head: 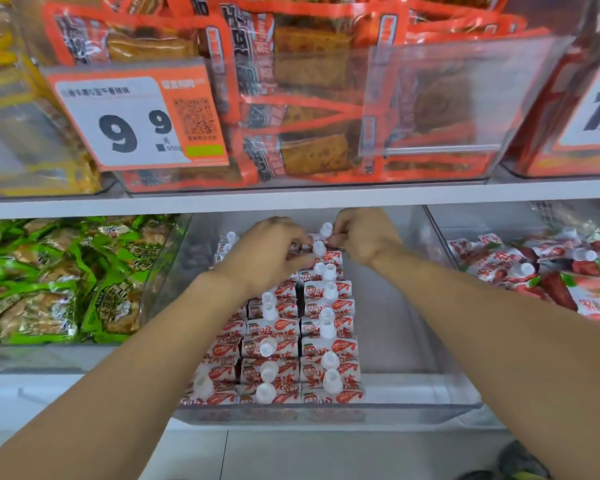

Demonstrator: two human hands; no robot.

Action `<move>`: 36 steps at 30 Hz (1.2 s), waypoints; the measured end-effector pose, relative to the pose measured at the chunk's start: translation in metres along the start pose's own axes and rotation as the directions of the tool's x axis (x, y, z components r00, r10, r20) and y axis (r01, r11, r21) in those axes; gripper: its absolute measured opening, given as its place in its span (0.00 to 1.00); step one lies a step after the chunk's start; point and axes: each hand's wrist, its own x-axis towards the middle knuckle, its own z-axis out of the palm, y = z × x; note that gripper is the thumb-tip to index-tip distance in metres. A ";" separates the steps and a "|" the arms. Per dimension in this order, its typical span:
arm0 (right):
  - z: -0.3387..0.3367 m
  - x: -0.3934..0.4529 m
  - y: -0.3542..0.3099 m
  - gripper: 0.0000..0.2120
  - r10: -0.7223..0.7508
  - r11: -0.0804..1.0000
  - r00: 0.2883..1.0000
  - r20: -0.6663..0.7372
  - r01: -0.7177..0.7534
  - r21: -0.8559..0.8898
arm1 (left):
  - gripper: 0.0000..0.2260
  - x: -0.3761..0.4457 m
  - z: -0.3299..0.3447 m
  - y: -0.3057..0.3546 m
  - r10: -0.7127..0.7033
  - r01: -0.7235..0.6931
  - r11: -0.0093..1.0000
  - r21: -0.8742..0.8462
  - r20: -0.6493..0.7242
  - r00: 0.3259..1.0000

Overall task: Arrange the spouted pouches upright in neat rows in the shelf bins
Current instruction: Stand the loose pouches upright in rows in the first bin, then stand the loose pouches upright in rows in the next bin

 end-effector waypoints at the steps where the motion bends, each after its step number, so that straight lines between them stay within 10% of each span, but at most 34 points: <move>1: -0.002 0.003 -0.001 0.06 -0.005 1.000 1.000 0.029 0.005 -0.007 | 0.16 -0.010 -0.002 -0.001 -0.018 0.017 0.998 0.055 0.013 1.000; 15: -0.026 -0.009 -0.009 0.19 0.008 0.950 0.945 0.328 0.095 -0.297 | 0.28 -0.068 0.005 0.005 -0.165 0.173 0.984 -0.040 0.165 0.972; 20: -0.023 -0.046 -0.006 0.18 0.098 0.995 0.878 0.469 -0.094 -0.032 | 0.26 -0.082 0.004 0.008 -0.154 0.143 0.987 0.074 0.182 0.971; 24: -0.006 -0.060 -0.007 0.20 0.056 0.985 0.945 0.321 -0.001 -0.171 | 0.26 -0.081 0.003 0.012 -0.182 0.160 0.979 0.125 0.192 0.964; 29: -0.012 -0.074 -0.005 0.14 0.203 0.919 0.903 0.379 -0.309 0.244 | 0.26 -0.080 -0.003 0.016 -0.208 0.199 0.978 0.061 0.241 0.948; 32: -0.005 -0.090 -0.002 0.03 0.115 0.964 0.923 0.367 -0.193 0.184 | 0.27 -0.088 -0.003 0.021 -0.213 0.204 0.977 0.067 0.208 0.955; 36: -0.009 -0.111 -0.004 0.12 0.011 0.937 0.919 0.393 -0.147 0.316 | 0.27 -0.097 -0.003 0.045 -0.248 0.236 0.966 0.100 0.124 0.961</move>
